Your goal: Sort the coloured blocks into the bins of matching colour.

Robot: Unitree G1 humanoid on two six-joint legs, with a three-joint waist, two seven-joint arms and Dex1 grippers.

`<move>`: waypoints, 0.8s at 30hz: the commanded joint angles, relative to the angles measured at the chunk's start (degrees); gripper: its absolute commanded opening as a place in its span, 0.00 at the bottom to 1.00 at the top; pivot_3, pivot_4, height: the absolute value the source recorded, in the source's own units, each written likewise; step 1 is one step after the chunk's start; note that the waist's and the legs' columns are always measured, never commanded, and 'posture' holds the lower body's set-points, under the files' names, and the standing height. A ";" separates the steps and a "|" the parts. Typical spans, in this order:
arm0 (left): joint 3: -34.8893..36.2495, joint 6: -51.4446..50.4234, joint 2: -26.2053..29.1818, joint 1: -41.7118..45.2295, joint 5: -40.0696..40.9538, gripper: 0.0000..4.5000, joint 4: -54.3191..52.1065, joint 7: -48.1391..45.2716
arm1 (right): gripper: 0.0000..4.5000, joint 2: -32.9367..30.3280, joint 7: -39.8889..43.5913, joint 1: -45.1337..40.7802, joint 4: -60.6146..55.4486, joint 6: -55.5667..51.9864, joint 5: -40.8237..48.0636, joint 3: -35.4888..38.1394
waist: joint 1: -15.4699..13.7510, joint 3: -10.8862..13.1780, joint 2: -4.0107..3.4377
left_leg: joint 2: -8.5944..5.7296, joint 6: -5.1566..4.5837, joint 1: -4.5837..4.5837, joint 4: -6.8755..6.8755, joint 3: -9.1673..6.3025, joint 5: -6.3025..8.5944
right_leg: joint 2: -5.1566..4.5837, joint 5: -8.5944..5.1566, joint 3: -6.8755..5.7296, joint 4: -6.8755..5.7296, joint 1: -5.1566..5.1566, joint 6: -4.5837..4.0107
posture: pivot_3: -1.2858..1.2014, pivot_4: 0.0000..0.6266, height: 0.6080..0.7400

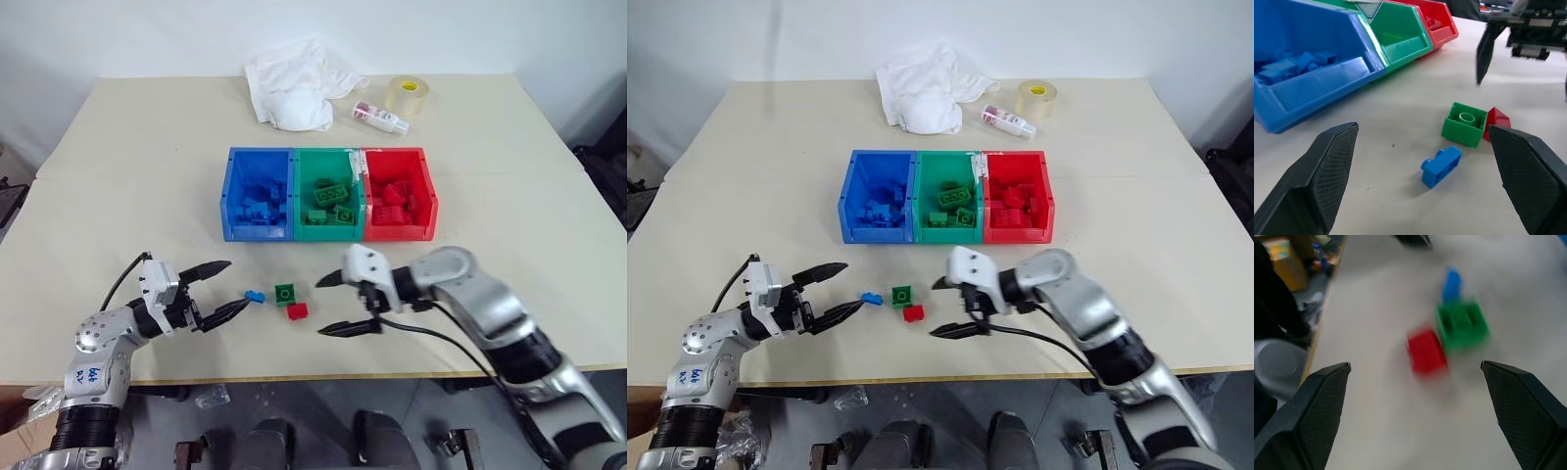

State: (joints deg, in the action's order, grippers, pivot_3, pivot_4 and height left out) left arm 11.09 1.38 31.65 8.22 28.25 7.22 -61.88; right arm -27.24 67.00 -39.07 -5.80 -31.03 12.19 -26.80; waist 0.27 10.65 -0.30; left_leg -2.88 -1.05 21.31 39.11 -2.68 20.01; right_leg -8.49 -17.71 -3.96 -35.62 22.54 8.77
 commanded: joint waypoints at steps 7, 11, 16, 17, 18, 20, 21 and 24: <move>1.54 0.13 -0.12 -3.80 0.70 1.00 -4.67 2.33 | 0.70 2.35 -0.04 -3.52 6.92 5.01 -5.86 -3.35 | 0.03 -0.01 0.01 | -0.06 -0.01 -0.01 0.02 -0.10 -0.01 | -0.02 0.00 -0.03 -0.04 -0.04 0.00 | 0.52 0.24 1.00; 1.28 0.21 -0.38 -4.27 0.73 1.00 -5.09 2.95 | 0.40 2.78 -0.23 -3.57 7.19 5.67 -6.20 -2.36 | 0.29 -0.01 0.01 | -0.06 -0.01 -0.01 0.01 -0.07 -0.01 | -0.02 0.00 -0.02 -0.04 -0.02 0.00 | 0.52 0.24 1.00; 0.81 0.36 -0.75 -3.64 0.56 1.00 -4.61 3.15 | 0.00 2.95 -0.45 -3.20 5.73 5.28 -5.30 -0.91 | 0.66 -0.01 0.01 | -0.04 0.00 -0.01 0.00 -0.07 -0.01 | 0.00 0.00 -0.02 -0.05 -0.01 0.00 | 0.52 0.24 1.00; 0.74 0.38 -0.79 -3.42 0.51 1.00 -4.43 3.15 | 0.00 3.02 -0.55 -3.06 5.38 5.30 -5.09 -0.59 | 0.67 -0.01 0.01 | -0.04 0.00 -0.01 0.00 -0.07 -0.01 | 0.00 0.00 -0.02 -0.05 -0.01 0.00 | 0.52 0.24 1.00; 0.67 0.41 -0.83 -3.17 0.44 1.00 -4.20 3.13 | 0.00 2.99 -0.54 -2.93 4.92 5.19 -4.84 -0.29 | 0.66 -0.01 0.02 | -0.05 0.00 -0.01 0.00 -0.07 -0.01 | 0.00 0.00 -0.02 -0.05 -0.02 0.00 | 0.52 0.24 1.00; 0.60 0.46 -0.90 -2.93 0.36 1.00 -3.99 3.08 | 0.00 2.87 -0.18 -2.57 3.82 5.14 -4.02 0.31 | 0.65 -0.01 0.02 | -0.05 0.00 -0.01 0.00 -0.08 -0.01 | -0.01 0.00 -0.02 -0.04 -0.02 0.00 | 0.52 0.24 1.00; 0.58 0.47 -0.94 -2.86 0.34 1.00 -3.93 3.04 | 0.00 2.87 0.05 -2.31 3.18 5.24 -3.41 0.78 | 0.66 -0.01 0.01 | -0.05 0.00 -0.01 0.00 -0.08 -0.01 | -0.01 0.00 -0.02 -0.04 -0.02 0.00 | 0.52 0.24 1.00; 0.60 0.58 -1.11 -2.89 0.25 1.00 -3.84 2.82 | 0.04 2.51 0.62 -1.48 0.63 3.79 -1.00 2.33 | 0.81 -0.01 0.02 | -0.04 0.00 -0.01 0.00 -0.07 -0.01 | -0.01 0.00 -0.02 -0.04 -0.02 0.00 | 0.52 0.24 1.00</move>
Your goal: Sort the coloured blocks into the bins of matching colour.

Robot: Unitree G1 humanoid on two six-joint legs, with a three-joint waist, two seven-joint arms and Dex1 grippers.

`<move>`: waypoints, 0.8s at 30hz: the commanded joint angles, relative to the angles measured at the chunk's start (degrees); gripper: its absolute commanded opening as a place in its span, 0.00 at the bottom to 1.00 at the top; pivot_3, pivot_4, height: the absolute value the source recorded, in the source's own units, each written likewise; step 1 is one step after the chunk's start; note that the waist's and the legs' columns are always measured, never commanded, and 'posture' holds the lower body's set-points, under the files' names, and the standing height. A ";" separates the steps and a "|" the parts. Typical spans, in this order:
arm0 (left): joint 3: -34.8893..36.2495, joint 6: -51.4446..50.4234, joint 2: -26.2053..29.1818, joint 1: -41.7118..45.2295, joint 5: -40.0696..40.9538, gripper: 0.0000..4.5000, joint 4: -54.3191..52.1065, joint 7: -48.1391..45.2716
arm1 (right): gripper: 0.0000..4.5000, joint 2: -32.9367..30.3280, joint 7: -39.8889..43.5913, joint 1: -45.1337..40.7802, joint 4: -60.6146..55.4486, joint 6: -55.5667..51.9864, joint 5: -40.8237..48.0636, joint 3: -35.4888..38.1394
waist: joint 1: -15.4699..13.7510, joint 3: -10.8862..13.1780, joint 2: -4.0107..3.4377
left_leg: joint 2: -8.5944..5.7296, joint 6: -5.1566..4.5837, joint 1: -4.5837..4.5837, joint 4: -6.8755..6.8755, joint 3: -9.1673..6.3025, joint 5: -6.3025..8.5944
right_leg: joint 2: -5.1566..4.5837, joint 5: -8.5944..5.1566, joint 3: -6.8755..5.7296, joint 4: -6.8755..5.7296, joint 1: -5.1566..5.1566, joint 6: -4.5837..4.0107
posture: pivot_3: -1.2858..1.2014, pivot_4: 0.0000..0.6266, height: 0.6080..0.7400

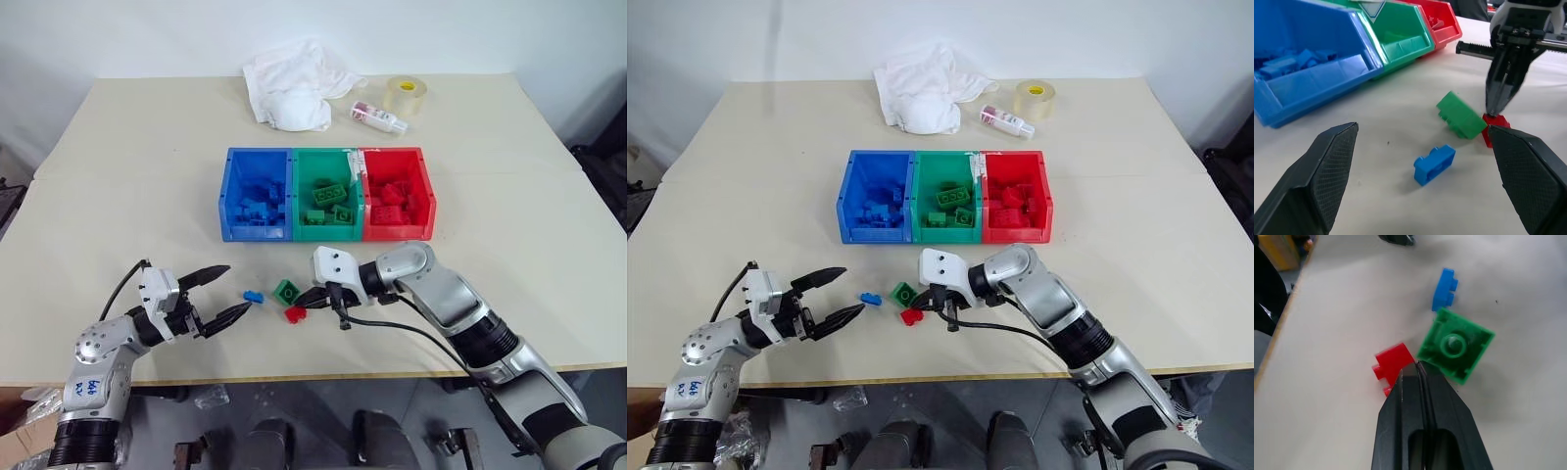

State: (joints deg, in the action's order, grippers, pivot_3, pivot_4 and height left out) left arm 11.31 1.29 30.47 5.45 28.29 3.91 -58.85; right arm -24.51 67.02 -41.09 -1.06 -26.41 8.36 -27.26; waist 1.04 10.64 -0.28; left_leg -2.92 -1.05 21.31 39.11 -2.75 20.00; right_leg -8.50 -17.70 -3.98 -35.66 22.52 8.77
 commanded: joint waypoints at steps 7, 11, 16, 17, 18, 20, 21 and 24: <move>0.43 1.17 -0.12 -0.56 0.11 1.00 -0.16 -0.84 | 0.52 -2.24 0.64 1.54 -6.10 -2.41 2.18 2.09 | 0.28 0.00 0.00 | 0.00 0.00 0.00 -0.01 -0.01 0.00 | 0.00 0.00 0.00 0.00 -0.01 0.00 | 0.52 0.24 1.00; 0.38 1.35 -0.28 -0.60 0.05 1.00 -0.11 -0.97 | 0.82 -1.96 0.84 1.23 -4.36 -1.38 0.75 0.23 | 0.45 0.00 0.00 | 0.00 0.00 0.00 -0.03 0.00 0.00 | 0.00 0.00 0.00 0.00 0.01 0.00 | 0.52 0.24 1.00; 0.40 1.47 -0.42 -0.46 -0.03 1.00 -0.01 -0.86 | 0.99 0.11 -0.40 0.03 0.76 1.52 -2.68 -2.32 | 0.52 0.00 0.00 | 0.00 0.00 0.00 -0.03 0.00 0.00 | 0.00 0.00 0.00 0.00 0.01 0.00 | 0.52 0.24 1.00; 0.47 1.49 -0.41 -0.54 -0.02 1.00 0.00 -0.87 | 0.99 0.49 -0.42 -0.13 1.42 2.05 -3.07 -2.53 | 0.52 0.00 0.00 | 0.00 0.00 0.00 -0.02 0.00 0.00 | 0.00 0.00 0.00 0.00 0.01 0.00 | 0.52 0.24 1.00; 0.53 1.50 -0.40 -0.62 -0.01 1.00 -0.01 -0.85 | 0.99 0.97 -0.53 -0.30 2.10 2.43 -3.40 -2.57 | 0.50 0.00 0.00 | 0.00 0.00 0.00 -0.03 0.00 0.00 | 0.00 0.00 0.00 0.00 0.01 0.00 | 0.52 0.24 1.00; 0.68 1.58 -0.39 -0.88 0.04 1.00 -0.07 -0.80 | 0.95 1.61 -0.28 -0.59 2.99 2.51 -3.95 -2.80 | 0.51 0.00 0.00 | -0.01 0.00 0.00 -0.02 0.00 0.00 | -0.01 0.00 0.00 0.00 0.01 0.00 | 0.52 0.24 1.00; 0.73 1.60 -0.40 -1.01 0.05 1.00 -0.12 -0.75 | 0.91 1.79 0.07 -0.61 3.17 2.50 -4.04 -2.83 | 0.51 0.00 0.00 | -0.01 0.00 0.00 -0.02 0.00 0.00 | -0.01 0.00 0.00 0.00 0.01 0.00 | 0.52 0.24 1.00; 0.77 1.66 -0.47 -1.36 0.07 1.00 -0.29 -0.60 | 0.72 2.26 0.20 -0.57 3.24 2.27 -4.42 -2.63 | 0.53 0.00 0.00 | -0.01 0.00 0.00 -0.02 -0.01 0.00 | -0.01 0.00 0.00 0.00 0.01 0.00 | 0.52 0.24 1.00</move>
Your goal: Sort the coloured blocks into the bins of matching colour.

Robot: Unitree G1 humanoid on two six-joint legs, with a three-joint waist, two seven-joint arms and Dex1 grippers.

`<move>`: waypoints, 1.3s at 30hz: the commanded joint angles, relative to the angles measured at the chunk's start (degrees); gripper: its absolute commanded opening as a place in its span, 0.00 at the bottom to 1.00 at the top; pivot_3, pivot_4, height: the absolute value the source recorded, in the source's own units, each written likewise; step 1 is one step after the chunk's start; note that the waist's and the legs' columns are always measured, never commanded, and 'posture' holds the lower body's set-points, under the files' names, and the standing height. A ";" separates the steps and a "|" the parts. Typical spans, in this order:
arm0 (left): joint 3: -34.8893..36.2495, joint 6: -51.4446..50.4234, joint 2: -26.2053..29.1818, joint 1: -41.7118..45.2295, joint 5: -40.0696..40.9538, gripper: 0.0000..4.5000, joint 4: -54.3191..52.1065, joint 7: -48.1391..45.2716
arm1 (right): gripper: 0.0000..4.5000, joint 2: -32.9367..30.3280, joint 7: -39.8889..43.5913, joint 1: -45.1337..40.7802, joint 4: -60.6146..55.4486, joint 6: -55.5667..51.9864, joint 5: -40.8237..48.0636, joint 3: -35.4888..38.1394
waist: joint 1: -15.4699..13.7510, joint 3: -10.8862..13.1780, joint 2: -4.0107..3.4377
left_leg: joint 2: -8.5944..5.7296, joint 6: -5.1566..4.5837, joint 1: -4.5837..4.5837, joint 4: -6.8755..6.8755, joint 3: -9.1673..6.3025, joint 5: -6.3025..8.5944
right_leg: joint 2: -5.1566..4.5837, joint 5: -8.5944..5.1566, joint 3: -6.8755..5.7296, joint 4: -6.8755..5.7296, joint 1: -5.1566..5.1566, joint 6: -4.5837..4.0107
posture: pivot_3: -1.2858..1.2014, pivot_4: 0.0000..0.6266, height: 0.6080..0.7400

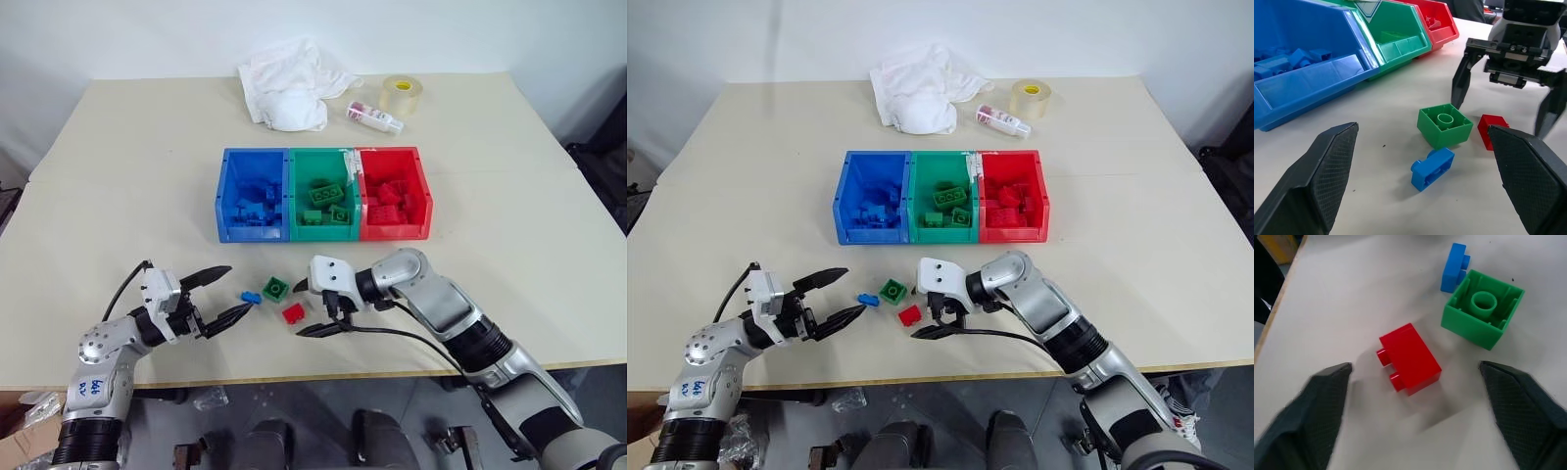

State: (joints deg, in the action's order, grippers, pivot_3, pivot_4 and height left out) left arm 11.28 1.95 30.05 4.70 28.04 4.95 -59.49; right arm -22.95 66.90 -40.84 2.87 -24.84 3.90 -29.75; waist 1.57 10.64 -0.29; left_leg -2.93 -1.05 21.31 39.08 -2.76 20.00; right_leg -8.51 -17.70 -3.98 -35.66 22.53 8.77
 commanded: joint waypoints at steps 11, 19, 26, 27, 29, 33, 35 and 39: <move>0.45 1.31 -0.41 0.26 0.10 1.00 -0.36 0.13 | 0.19 0.44 0.16 0.15 -4.47 -0.23 2.31 3.72 | -0.02 0.00 0.00 | 0.00 0.00 0.00 0.00 0.00 0.00 | 0.00 0.00 0.00 0.00 0.00 0.00 | 0.52 0.24 1.00; 0.22 1.47 -0.65 1.16 -0.20 1.00 0.67 -0.23 | 0.19 -5.97 -3.25 -1.53 -6.91 -6.53 8.40 18.02 | -0.26 0.00 0.00 | -0.03 0.00 0.01 0.02 -0.02 0.00 | -0.03 0.00 0.00 0.01 -0.04 0.00 | 0.52 0.24 1.00; -0.55 2.03 -0.84 3.61 -0.67 1.00 3.13 -1.01 | 0.19 -10.70 -9.34 -10.71 11.59 0.69 3.84 23.50 | -0.02 0.00 0.00 | -0.01 0.00 0.00 -0.03 0.07 0.00 | -0.01 0.00 0.02 0.02 0.01 0.00 | 0.52 0.24 1.00; -0.68 2.13 -0.90 4.04 -0.73 1.00 3.47 -1.09 | 0.19 -10.89 -10.53 -12.29 15.09 1.90 2.48 23.27 | 0.07 0.00 0.00 | 0.00 0.00 0.00 -0.06 0.06 0.00 | -0.01 0.00 0.01 0.02 0.01 0.00 | 0.52 0.24 1.00; -0.89 2.24 -1.02 4.85 -0.89 1.00 4.07 -1.18 | 0.19 -10.80 -12.56 -15.21 21.87 5.64 0.37 23.20 | 0.11 0.00 0.00 | -0.01 -0.01 0.00 -0.08 0.11 0.00 | -0.01 0.00 0.03 0.02 0.03 0.00 | 0.52 0.24 1.00; -1.11 2.40 -1.06 5.70 -1.09 1.00 4.72 -1.36 | 0.48 -10.42 -12.75 -18.67 29.01 8.13 -1.21 22.95 | 0.15 0.01 0.00 | -0.01 -0.01 0.01 -0.09 0.13 -0.01 | -0.02 0.00 0.03 0.02 0.04 0.00 | 0.52 0.24 1.00; -1.04 2.27 -1.08 5.94 -1.19 1.00 4.75 -1.29 | 0.62 -10.33 -12.43 -19.16 29.55 8.87 -1.22 23.22 | 0.15 0.00 0.00 | 0.00 -0.01 0.01 -0.10 0.13 -0.01 | -0.01 0.00 0.03 0.02 0.04 0.00 | 0.52 0.24 1.00; -0.98 1.79 -1.11 6.22 -1.33 1.00 4.57 -0.85 | 0.93 -11.09 -11.04 -18.46 27.77 9.02 -0.66 23.68 | 0.15 0.00 0.00 | 0.00 -0.01 0.01 -0.08 0.13 -0.01 | -0.02 0.00 0.03 0.01 0.03 0.00 | 0.52 0.24 1.00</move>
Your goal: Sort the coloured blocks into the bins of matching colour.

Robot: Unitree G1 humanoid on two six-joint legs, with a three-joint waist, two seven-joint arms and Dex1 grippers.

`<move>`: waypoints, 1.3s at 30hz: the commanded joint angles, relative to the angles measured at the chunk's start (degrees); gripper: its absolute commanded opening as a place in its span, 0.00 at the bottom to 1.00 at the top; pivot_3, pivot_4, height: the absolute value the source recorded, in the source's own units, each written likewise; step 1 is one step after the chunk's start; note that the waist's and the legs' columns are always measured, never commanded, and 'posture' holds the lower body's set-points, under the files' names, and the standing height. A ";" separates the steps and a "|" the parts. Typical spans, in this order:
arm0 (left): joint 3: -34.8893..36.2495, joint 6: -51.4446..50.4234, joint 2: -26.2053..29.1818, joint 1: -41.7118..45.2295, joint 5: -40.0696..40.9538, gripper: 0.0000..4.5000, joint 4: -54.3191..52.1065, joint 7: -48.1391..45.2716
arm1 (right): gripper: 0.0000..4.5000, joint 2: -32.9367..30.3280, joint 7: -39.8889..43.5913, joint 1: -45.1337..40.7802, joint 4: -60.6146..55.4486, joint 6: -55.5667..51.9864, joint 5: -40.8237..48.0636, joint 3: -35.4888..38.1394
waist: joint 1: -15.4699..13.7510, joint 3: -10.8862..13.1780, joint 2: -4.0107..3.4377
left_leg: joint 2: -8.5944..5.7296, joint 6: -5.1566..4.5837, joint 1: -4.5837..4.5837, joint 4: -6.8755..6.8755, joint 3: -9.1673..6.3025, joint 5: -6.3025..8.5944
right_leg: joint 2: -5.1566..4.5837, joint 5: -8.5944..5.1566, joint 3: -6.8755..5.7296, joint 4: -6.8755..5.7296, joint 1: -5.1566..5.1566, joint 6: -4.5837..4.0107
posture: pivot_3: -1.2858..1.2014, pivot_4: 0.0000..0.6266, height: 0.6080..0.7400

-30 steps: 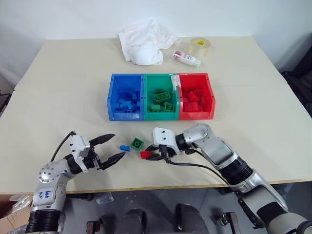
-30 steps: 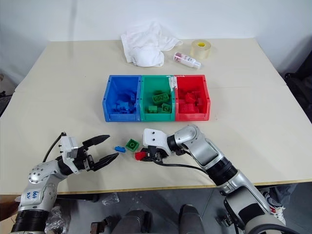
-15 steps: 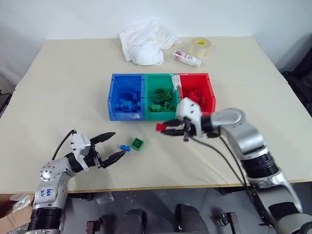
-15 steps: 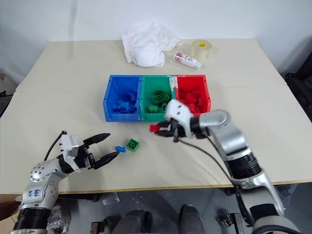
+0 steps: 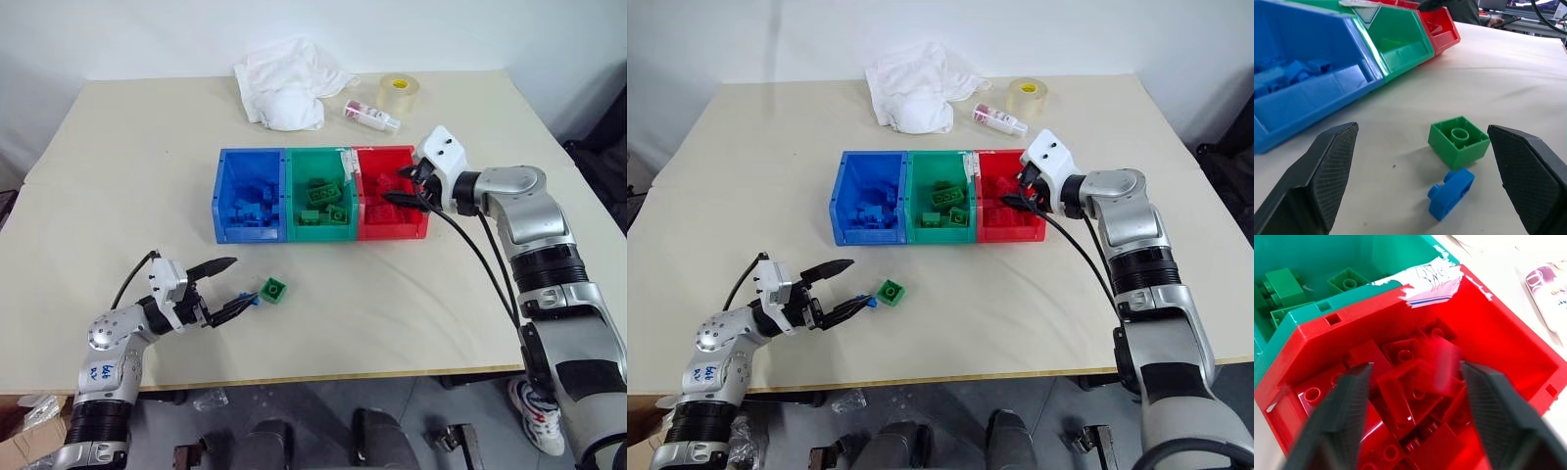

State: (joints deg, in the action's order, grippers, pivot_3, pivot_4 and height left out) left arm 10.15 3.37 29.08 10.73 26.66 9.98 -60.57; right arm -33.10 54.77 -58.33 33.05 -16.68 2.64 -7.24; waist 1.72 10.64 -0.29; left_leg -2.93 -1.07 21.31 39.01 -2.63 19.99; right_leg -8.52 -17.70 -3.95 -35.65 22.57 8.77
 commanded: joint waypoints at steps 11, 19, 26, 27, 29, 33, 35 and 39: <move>0.87 -2.75 0.19 -0.62 0.53 1.00 -4.35 3.64 | 1.00 -8.56 12.98 13.56 -24.18 -3.12 10.33 5.78 | -0.70 0.00 0.01 | -0.01 0.00 0.05 0.06 -0.10 0.00 | -0.01 0.00 -0.05 0.03 -0.05 0.00 | 0.52 0.24 1.00; 6.30 -5.46 4.59 -11.95 1.76 1.00 -13.18 5.12 | 1.00 -17.84 22.98 33.98 -39.48 -7.77 21.54 11.25 | -1.03 0.01 0.01 | 0.14 0.01 0.04 0.03 0.06 0.02 | 0.04 0.00 -0.02 0.17 -0.07 0.00 | 0.52 0.24 1.00; 13.27 -7.80 8.94 -23.13 2.94 1.00 -20.60 5.10 | 1.00 -16.79 22.34 35.64 -39.56 -6.91 22.57 9.84 | -1.72 0.02 -0.02 | 0.25 0.05 -0.02 0.09 0.17 0.04 | 0.05 0.00 0.05 0.65 -0.19 0.00 | 0.52 0.24 1.00; 13.59 -7.79 9.14 -23.46 3.07 1.00 -20.98 4.95 | 1.00 -16.36 22.17 35.13 -39.20 -6.71 22.38 9.35 | -1.89 0.03 -0.02 | 0.25 0.05 -0.02 0.08 0.17 0.04 | 0.04 0.00 0.05 0.66 -0.19 0.00 | 0.52 0.24 1.00; 13.12 -8.91 9.35 -23.09 2.22 1.00 -21.98 6.30 | 1.00 -15.24 21.80 33.86 -38.39 -6.33 21.90 8.35 | -2.26 0.02 -0.02 | 0.22 0.05 -0.01 0.09 0.12 0.04 | 0.02 0.00 0.04 0.67 -0.21 0.00 | 0.52 0.24 1.00; 5.57 -12.94 8.41 -17.42 -0.40 1.00 -25.54 9.47 | 1.00 -13.10 20.84 31.84 -37.26 -5.51 20.95 6.42 | -3.08 0.03 -0.02 | 0.20 0.05 -0.02 0.10 0.12 0.04 | 0.03 0.00 0.04 0.65 -0.21 0.00 | 0.52 0.24 1.00; 1.01 -15.48 7.92 -13.72 -2.47 1.00 -25.81 10.98 | 1.00 -12.42 20.13 31.67 -37.42 -5.45 20.69 5.98 | -3.17 0.03 -0.02 | 0.19 0.04 -0.01 0.12 0.10 0.03 | 0.03 0.00 0.04 0.60 -0.19 0.00 | 0.52 0.24 1.00; -6.36 -18.58 6.31 -6.08 -5.08 1.00 -24.06 12.17 | 1.00 -11.58 18.41 32.75 -38.95 -5.53 20.80 5.86 | -3.00 0.03 -0.02 | 0.15 0.04 0.00 0.09 0.11 0.03 | 0.05 0.00 0.03 0.29 -0.13 0.00 | 0.52 0.24 1.00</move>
State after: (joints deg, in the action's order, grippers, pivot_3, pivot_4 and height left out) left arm 5.83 -14.38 35.95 2.89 22.70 -13.39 -49.02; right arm -44.89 73.90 -25.85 -4.02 -22.58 22.93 -2.04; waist -1.29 10.66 -0.31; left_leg -2.79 -1.03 21.31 39.10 -2.52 20.02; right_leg -8.47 -17.70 -3.92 -35.44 22.45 8.78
